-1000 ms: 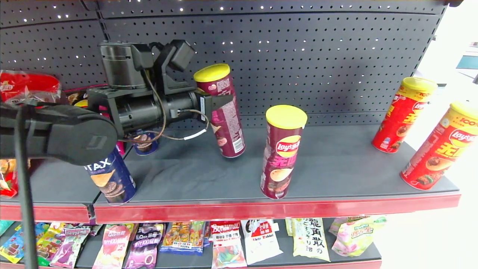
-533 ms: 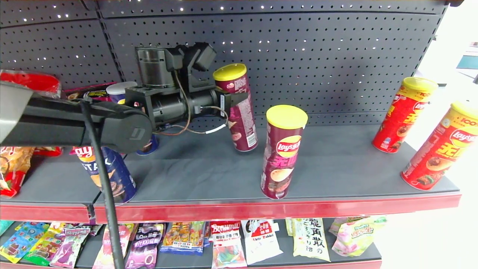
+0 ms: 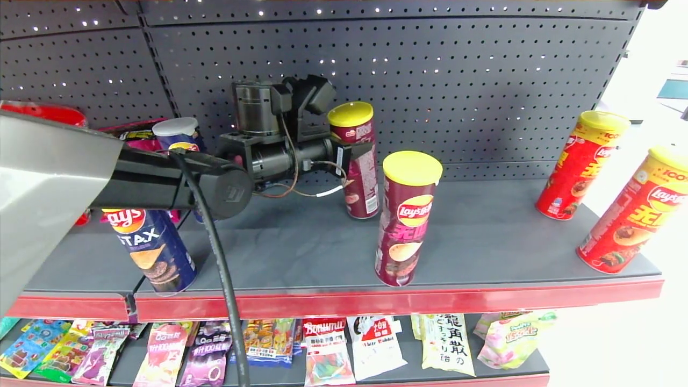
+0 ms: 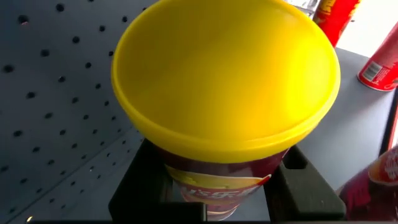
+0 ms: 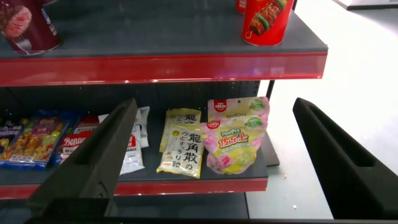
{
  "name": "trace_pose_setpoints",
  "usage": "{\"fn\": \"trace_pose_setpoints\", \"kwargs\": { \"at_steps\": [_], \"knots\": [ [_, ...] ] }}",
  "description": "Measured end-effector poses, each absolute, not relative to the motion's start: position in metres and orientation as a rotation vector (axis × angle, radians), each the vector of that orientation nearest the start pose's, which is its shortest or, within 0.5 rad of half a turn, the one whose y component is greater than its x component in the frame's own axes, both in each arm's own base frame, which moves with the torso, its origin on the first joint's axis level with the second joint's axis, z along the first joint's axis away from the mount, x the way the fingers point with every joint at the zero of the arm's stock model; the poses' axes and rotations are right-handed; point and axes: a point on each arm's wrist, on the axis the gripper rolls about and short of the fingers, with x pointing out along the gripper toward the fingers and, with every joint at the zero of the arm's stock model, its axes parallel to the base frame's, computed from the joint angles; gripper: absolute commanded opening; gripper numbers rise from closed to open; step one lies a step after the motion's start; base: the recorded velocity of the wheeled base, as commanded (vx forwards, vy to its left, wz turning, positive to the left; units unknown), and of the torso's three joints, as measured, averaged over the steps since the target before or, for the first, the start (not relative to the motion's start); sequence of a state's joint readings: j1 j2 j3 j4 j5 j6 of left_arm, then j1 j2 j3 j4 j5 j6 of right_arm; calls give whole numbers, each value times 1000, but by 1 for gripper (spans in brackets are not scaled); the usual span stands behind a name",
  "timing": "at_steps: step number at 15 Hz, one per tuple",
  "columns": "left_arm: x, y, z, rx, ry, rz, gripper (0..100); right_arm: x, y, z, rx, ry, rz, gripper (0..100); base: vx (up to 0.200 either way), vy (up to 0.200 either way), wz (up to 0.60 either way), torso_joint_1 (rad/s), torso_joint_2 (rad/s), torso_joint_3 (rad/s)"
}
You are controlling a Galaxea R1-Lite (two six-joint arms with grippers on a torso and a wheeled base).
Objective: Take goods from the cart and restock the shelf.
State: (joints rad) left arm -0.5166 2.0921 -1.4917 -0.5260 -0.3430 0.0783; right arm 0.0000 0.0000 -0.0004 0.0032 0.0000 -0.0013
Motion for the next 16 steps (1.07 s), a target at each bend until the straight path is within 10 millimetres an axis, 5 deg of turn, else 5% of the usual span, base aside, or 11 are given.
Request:
{"fn": "trace_pose_setpoints", "kwargs": {
  "at_steps": [16],
  "knots": [
    [389, -241, 206, 88, 52, -930, 0, -23, 0, 75, -1, 3, 0, 100, 0, 0, 0, 0, 0, 0]
  ]
}}
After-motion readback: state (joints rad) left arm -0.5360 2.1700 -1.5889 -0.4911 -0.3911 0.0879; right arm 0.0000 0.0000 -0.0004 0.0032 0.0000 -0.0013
